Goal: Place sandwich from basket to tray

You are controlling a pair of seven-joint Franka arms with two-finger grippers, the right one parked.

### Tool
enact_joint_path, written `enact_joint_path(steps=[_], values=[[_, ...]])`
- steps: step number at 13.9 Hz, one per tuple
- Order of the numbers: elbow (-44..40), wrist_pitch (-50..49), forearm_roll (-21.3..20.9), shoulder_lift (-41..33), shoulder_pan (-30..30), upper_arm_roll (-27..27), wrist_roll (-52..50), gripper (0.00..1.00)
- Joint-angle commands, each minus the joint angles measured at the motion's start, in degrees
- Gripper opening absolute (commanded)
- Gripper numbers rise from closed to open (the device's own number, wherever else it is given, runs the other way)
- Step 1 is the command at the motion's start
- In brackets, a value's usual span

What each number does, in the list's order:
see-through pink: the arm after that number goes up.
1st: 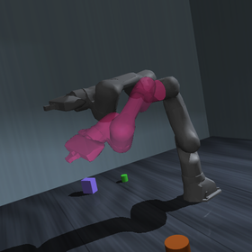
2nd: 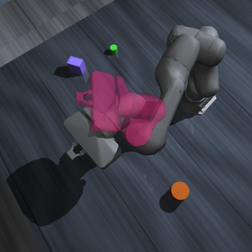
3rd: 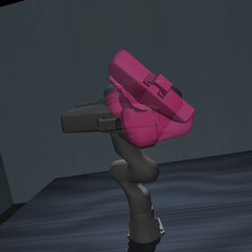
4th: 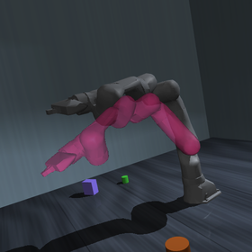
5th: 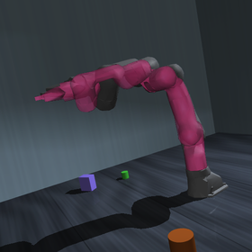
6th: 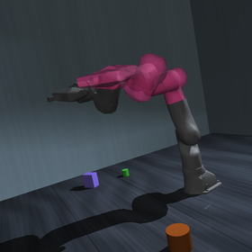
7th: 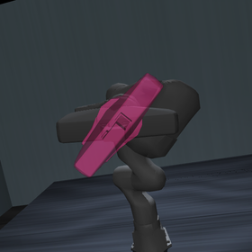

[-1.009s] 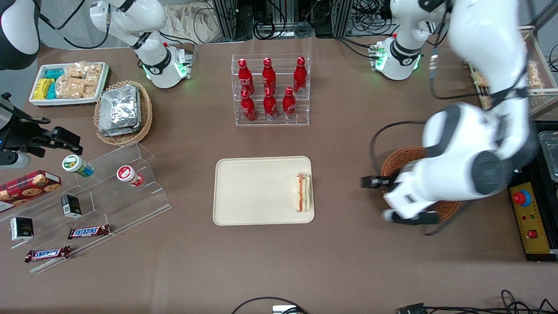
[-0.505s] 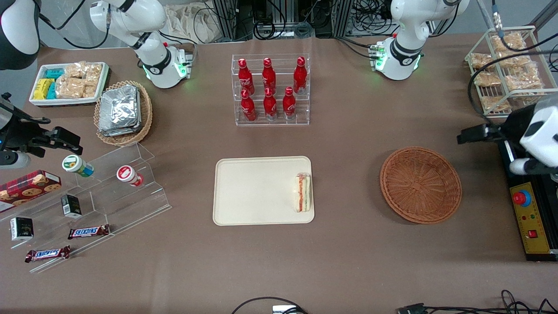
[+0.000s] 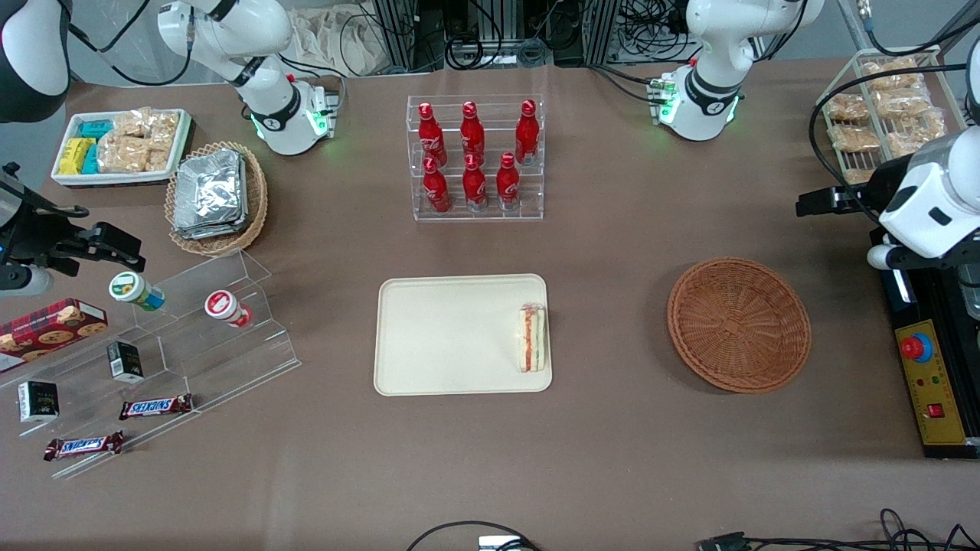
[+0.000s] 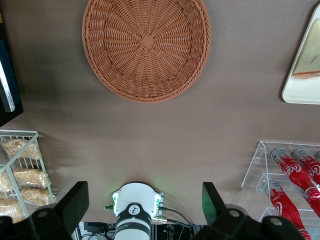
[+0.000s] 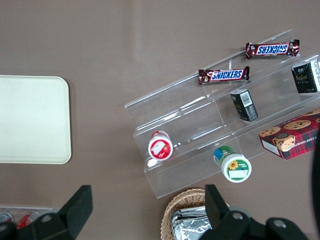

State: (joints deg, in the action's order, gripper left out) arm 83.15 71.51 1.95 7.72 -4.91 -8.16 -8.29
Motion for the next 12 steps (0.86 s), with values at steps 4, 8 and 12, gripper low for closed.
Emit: enact_joint_path(steps=[4,8,12], values=[[13.2,10.1,-2.1,-9.6,-0.4,-0.5,1.5,1.0],[13.4,13.7,-2.5,-10.8,-0.4,-0.6,2.1,1.0],[13.4,13.7,-2.5,-10.6,-0.5,-0.5,2.1,1.0]])
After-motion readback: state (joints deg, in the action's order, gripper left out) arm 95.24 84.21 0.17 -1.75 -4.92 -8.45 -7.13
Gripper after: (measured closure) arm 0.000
